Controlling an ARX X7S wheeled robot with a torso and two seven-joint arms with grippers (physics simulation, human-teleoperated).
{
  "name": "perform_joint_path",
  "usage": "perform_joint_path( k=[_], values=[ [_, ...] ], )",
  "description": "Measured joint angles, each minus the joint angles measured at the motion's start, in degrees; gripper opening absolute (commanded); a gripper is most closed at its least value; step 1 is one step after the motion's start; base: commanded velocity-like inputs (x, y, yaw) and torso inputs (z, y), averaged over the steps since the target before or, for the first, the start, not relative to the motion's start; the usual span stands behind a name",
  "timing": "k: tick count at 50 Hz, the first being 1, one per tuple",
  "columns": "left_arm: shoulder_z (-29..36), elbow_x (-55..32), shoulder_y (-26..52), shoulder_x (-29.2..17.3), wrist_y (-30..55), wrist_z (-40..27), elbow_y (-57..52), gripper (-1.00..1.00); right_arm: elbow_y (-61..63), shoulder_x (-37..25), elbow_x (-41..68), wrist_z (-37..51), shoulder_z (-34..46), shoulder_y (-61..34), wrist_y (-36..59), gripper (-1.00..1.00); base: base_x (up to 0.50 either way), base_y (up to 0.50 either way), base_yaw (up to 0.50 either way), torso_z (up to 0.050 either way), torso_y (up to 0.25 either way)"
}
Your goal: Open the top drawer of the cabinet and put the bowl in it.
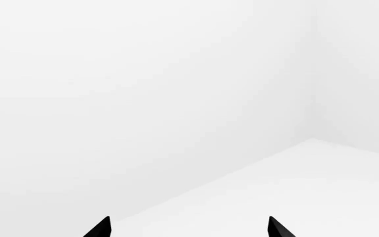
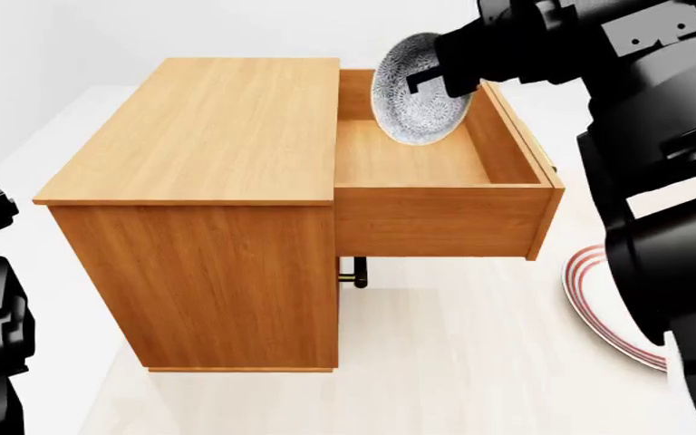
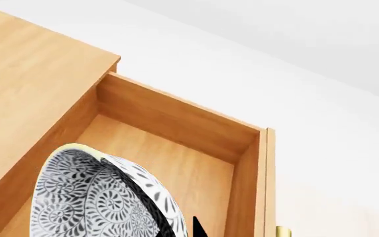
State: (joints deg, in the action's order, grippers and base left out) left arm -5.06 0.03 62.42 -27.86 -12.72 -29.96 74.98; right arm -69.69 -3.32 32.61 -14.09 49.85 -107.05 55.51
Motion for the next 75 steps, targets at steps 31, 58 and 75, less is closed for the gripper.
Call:
perform_joint_path(
  k=[31, 58, 75],
  values=[
    [0.65, 0.04, -0.36, -0.02, -1.01, -0.08, 0.0, 1.0, -5.31, 3.12, -3.94, -1.84, -6.94, 1.88, 1.55, -1.0, 0.0, 0.0, 0.0, 0.0, 0.001],
    [0.79, -0.02, -0.56, -0.08, -1.53, 0.07, 0.0, 1.0, -5.31, 3.21, -14.62, -2.06, -20.7, 6.47, 0.34, -1.0, 0.0, 0.0, 0.0, 0.001, 0.0],
    [0.72, -0.05, -0.71, -0.1, -1.92, 0.11, 0.0, 1.0, -5.31, 2.84, -27.38, -1.74, -36.08, 7.69, 0.68, -1.0, 0.0, 0.0, 0.0, 0.0, 0.001]
  ],
)
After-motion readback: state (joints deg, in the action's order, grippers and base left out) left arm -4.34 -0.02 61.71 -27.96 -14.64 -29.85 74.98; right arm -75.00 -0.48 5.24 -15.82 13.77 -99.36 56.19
